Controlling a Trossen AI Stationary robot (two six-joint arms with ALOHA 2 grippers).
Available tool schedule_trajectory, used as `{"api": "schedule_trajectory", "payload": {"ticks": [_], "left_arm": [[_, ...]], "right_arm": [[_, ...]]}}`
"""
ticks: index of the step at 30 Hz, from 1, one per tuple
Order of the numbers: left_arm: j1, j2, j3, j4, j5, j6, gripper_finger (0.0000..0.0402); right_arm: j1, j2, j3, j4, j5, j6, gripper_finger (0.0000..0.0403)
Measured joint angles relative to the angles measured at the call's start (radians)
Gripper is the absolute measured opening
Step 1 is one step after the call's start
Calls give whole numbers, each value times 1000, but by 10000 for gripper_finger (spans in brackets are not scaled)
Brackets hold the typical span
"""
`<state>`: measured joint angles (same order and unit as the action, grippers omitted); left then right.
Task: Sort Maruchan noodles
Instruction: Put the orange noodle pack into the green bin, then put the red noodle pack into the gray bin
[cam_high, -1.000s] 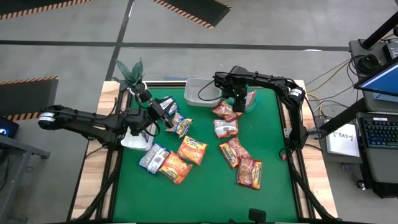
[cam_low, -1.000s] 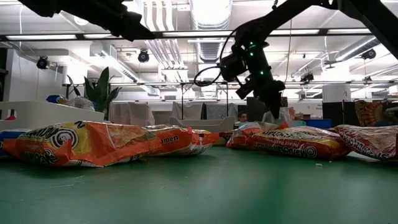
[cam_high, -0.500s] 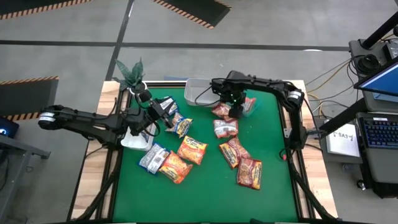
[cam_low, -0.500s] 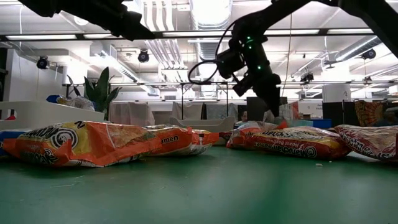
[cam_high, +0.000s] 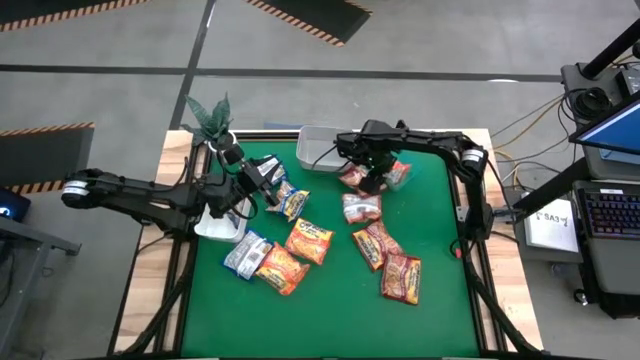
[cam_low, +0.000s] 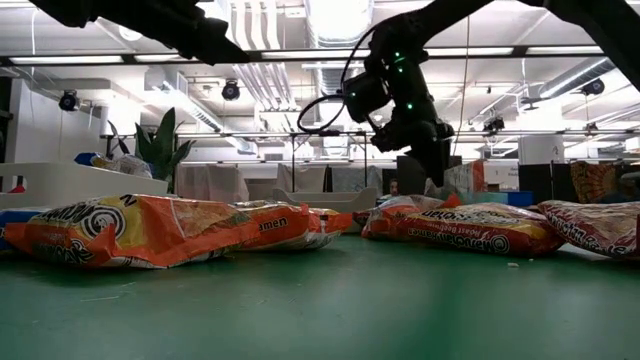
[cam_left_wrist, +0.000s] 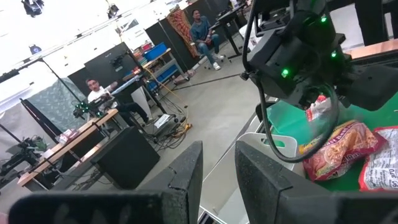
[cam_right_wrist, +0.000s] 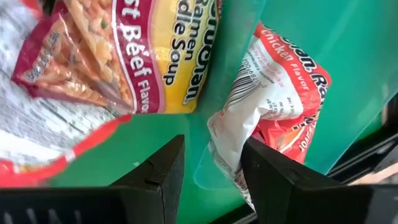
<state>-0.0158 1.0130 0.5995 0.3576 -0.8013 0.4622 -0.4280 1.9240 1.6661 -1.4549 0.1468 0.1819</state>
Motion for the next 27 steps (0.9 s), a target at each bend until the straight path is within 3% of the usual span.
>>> {"api": "schedule_trajectory", "payload": {"ticks": [6, 17, 23, 27], "left_arm": [[0, 0, 0, 0, 0, -3, 77], [0, 0, 0, -15, 0, -87, 77], [0, 0, 0, -188, 2, -248, 77], [-3, 0, 0, -341, 46, -357, 77]], "right_arm": [[43, 0, 0, 14, 10, 189, 140], [51, -37, 16, 14, 39, 212, 139], [59, -123, 19, 24, 50, 219, 139], [82, -200, 19, 38, 132, 220, 139]]}}
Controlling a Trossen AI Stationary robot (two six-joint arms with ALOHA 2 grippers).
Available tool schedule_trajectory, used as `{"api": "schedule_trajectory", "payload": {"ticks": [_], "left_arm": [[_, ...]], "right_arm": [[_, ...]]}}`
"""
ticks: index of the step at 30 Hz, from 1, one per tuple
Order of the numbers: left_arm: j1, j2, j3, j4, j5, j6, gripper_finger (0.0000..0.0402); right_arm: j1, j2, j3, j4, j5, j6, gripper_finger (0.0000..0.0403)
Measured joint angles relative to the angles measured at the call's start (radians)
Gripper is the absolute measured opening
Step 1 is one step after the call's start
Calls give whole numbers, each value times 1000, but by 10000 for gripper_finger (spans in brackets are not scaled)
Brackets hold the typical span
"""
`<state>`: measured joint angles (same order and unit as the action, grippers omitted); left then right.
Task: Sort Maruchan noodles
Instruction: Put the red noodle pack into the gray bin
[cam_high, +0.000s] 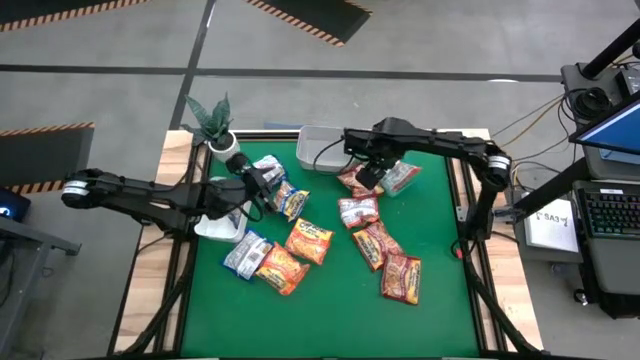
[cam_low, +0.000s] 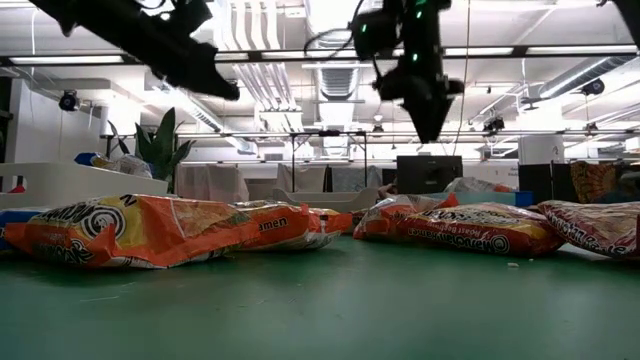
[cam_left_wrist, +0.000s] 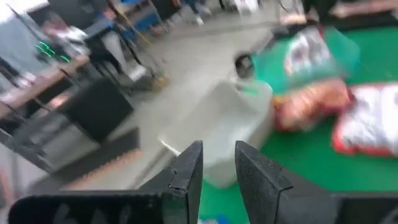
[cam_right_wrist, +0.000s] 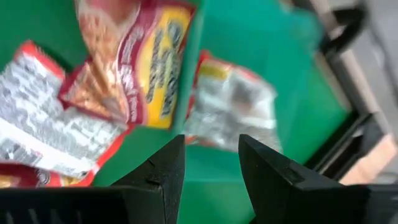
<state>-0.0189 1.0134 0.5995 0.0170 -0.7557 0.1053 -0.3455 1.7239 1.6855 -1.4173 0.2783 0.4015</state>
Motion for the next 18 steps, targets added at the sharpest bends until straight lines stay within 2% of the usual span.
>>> {"api": "schedule_trajectory", "payload": {"ticks": [2, 6, 9, 13, 18], "left_arm": [[0, 0, 0, -56, 91, -52, 77], [0, 0, 0, -99, 338, -133, 77], [0, 0, 0, -113, 463, -163, 79], [0, 0, 0, -126, 485, -223, 102], [0, 14, 0, -140, 478, -269, 159]], "right_arm": [[18, -41, -4, 21, 55, 0, 139], [70, -128, -33, 105, 138, -1, 139], [115, -208, -103, 229, 170, -17, 139], [173, -321, -261, 458, 170, -51, 139], [217, -443, -504, 806, 167, -61, 139]]}}
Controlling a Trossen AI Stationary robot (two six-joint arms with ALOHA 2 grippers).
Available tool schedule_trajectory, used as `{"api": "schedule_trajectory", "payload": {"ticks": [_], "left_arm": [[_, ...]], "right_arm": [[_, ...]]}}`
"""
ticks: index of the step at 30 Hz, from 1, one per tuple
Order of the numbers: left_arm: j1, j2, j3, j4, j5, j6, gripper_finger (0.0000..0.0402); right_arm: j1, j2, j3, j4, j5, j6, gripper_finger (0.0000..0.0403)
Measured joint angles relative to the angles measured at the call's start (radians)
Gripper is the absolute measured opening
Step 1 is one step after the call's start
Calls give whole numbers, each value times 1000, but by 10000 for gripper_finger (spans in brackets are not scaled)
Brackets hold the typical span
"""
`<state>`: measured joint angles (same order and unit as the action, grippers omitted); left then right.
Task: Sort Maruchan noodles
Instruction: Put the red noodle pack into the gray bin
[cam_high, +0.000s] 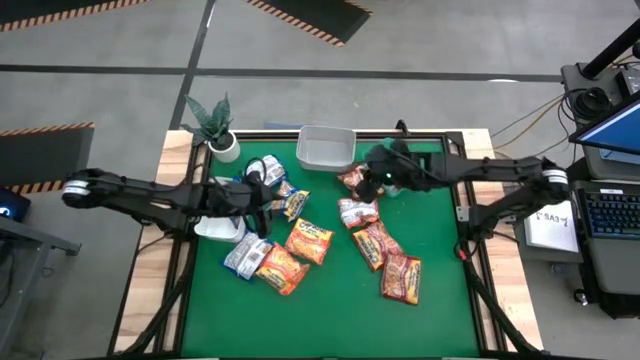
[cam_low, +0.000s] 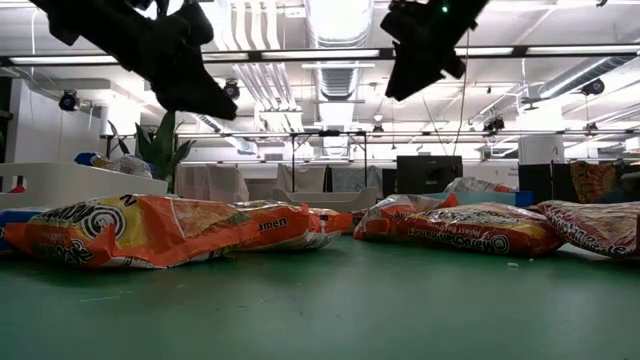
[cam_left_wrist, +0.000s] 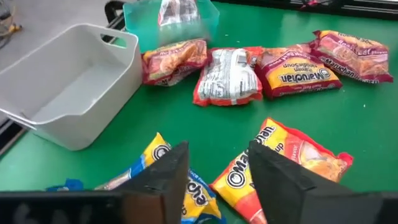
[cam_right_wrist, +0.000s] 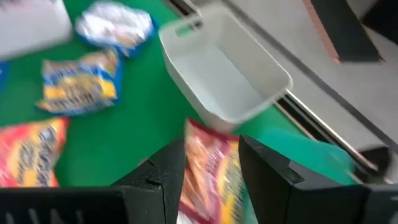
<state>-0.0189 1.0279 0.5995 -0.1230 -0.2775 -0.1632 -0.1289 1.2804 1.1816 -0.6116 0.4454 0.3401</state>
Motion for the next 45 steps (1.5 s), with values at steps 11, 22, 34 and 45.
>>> {"api": "schedule_trajectory", "payload": {"ticks": [11, 22, 34, 45], "left_arm": [[9, 230, 2, 2, -142, 22, 227], [65, 396, 42, 22, -210, -11, 202], [61, 428, 96, 180, -53, 151, 180], [61, 427, 96, 326, -25, 225, 160]], "right_arm": [[5, -90, -391, 610, -138, -18, 139], [11, -89, -436, 627, -166, 1, 139], [13, -84, -478, 522, -254, 307, 139], [13, -84, -428, 468, -262, 356, 139]]}}
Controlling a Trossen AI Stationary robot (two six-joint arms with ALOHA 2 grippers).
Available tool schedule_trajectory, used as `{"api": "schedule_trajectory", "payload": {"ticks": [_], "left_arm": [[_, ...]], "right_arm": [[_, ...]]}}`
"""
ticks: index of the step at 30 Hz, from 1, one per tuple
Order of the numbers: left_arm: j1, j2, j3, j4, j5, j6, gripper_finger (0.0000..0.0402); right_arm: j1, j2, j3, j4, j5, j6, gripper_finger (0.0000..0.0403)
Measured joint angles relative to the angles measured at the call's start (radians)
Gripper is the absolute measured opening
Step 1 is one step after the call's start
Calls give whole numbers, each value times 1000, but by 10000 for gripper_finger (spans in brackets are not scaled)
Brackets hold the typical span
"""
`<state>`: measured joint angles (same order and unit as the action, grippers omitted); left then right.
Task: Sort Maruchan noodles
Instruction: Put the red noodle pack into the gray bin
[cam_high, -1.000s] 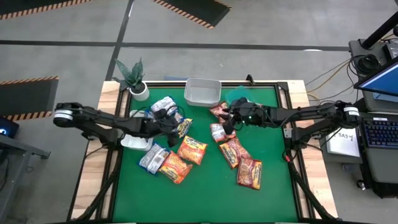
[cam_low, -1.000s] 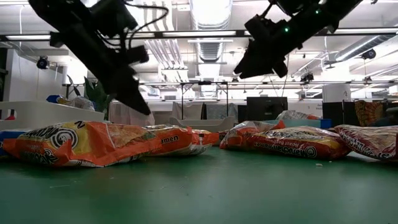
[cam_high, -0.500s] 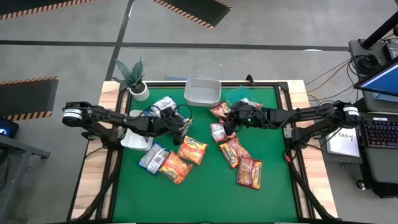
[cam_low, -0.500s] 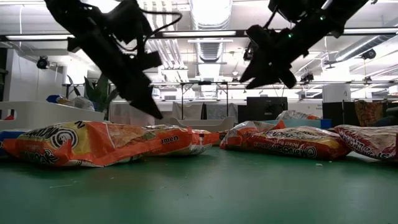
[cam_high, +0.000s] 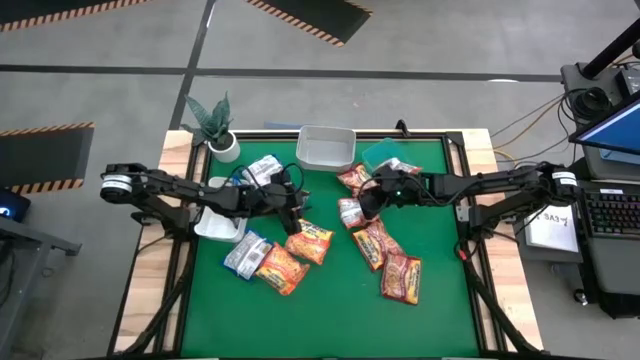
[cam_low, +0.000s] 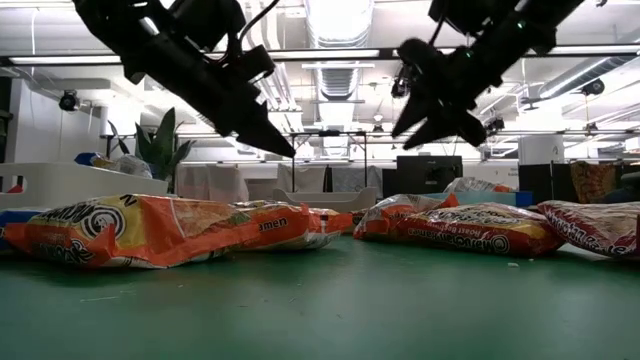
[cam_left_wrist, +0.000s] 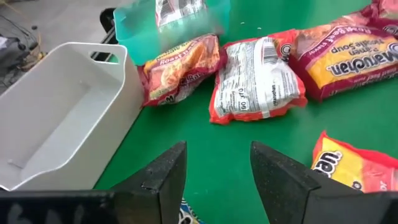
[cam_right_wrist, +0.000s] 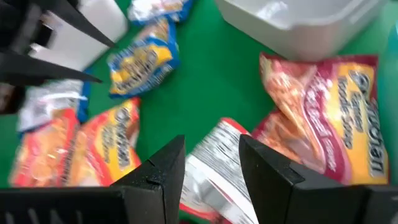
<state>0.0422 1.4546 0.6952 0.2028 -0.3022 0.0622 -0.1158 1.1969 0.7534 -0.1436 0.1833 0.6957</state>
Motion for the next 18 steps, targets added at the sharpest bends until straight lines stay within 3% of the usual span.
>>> {"api": "schedule_trajectory", "payload": {"ticks": [9, 13, 18], "left_arm": [[1, -127, 0, -1, -12, 157, 159], [1, -208, 0, 0, -18, 212, 159], [1, -270, 0, -1, -100, 282, 159]], "right_arm": [[0, 53, 111, -85, 27, -42, 139], [0, 129, 199, -212, 79, -68, 139], [-8, 243, 357, -424, 144, -114, 139]]}}
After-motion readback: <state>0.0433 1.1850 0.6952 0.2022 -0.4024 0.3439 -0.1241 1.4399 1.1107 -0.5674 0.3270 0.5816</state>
